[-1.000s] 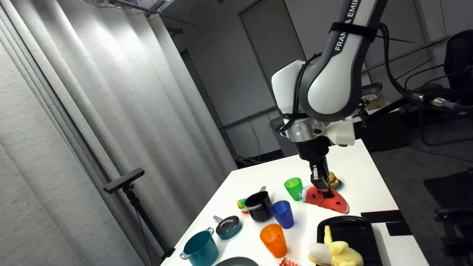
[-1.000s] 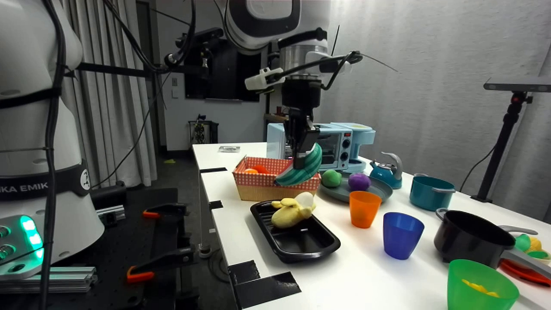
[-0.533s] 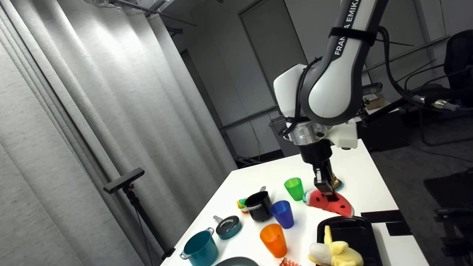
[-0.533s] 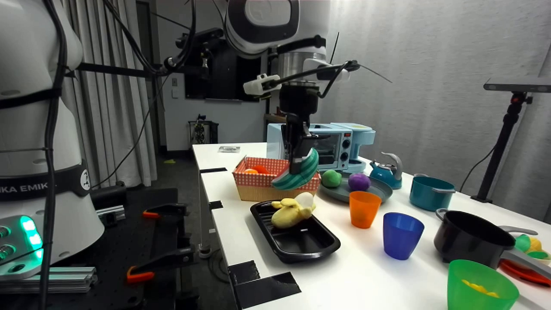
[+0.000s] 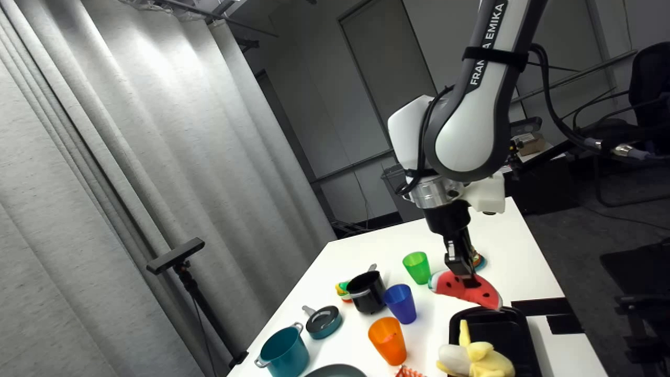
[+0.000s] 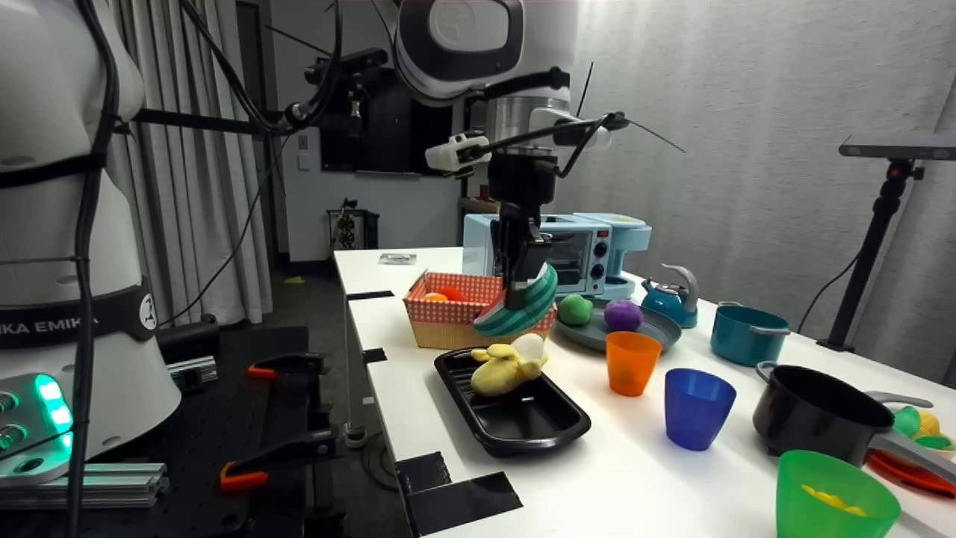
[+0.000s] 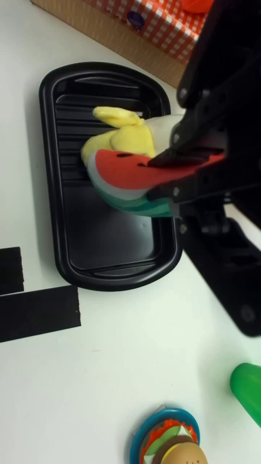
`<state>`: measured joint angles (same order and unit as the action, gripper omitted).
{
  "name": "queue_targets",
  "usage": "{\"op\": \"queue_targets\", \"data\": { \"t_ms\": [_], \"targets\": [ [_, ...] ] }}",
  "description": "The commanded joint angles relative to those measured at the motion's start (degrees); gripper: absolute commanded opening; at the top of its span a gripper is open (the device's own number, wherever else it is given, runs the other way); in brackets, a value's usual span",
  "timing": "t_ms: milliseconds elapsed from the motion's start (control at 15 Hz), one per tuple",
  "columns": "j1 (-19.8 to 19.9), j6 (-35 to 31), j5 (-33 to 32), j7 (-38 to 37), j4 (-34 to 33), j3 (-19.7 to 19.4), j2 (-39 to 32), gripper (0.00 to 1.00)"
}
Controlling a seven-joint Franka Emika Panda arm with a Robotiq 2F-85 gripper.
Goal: Take the banana, watermelon and peach plushies from the box one at a time and put them on the black plate
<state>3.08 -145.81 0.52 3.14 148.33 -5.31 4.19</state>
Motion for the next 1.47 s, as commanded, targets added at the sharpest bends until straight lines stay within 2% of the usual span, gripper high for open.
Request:
{"op": "queue_targets", "data": {
  "t_ms": [0,467,933,1400],
  "targets": [
    [0.6,-1.9,1.3,0.4,-1.0,0.0,-1.6,0.46],
    [0.6,-1.9,1.2,0.4,-2.1,0.1,-2.8,0.98],
    [0.1,-1.2,0.7,0.0,-3.3,0.9,-2.4,1.0],
    [-2.1,0.1,-1.7,-0.7,-5.6,4.2,-1.4,1.0]
  ]
}}
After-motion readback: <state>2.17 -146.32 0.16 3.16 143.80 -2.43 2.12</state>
